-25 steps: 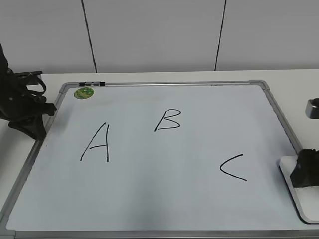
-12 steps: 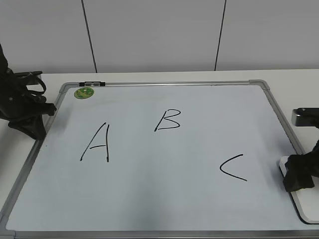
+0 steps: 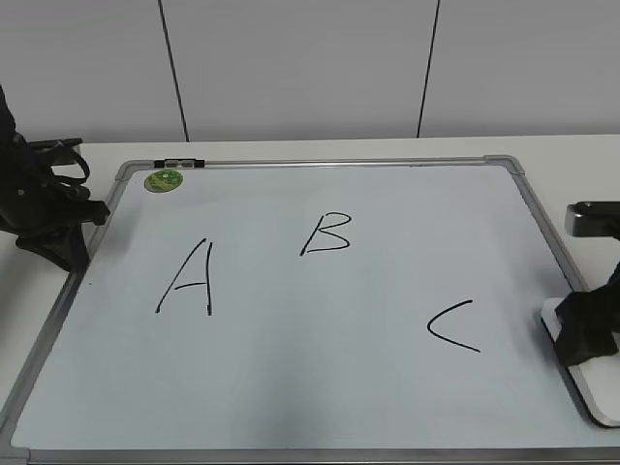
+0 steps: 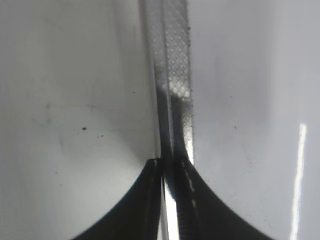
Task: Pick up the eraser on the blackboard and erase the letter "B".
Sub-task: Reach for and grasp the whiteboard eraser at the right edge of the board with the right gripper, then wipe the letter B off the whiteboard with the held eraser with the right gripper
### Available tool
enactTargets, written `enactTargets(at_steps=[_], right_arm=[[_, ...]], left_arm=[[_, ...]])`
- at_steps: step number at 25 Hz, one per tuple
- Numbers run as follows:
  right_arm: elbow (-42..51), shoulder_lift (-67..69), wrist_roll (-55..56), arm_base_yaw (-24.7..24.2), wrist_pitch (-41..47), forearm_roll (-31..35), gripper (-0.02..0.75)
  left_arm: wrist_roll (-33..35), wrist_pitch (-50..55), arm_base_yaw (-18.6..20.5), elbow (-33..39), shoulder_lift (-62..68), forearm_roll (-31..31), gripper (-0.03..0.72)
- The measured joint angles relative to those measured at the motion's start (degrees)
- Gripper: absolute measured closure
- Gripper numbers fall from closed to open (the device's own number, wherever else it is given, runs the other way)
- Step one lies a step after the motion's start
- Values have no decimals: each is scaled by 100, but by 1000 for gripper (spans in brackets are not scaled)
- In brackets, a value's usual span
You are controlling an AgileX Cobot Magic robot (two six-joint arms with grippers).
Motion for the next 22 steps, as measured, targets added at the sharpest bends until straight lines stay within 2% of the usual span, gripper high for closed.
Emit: enactTargets(at_steps=[5,10,15,22], right_arm=[[-561,-335,-94,75,526,-11,214],[-1322,-277,-194,779,902,-24,214],[-2399,369,-207,1568,1032,-24,214],[-3979,1786,-234,1878,1246,-24,214]], left_arm=[[0,0,0,0,0,0,619],[0,3,0,-4,0,0,619],[0,13,0,-13,0,0,618],[0,16,0,-13,0,-11,615]])
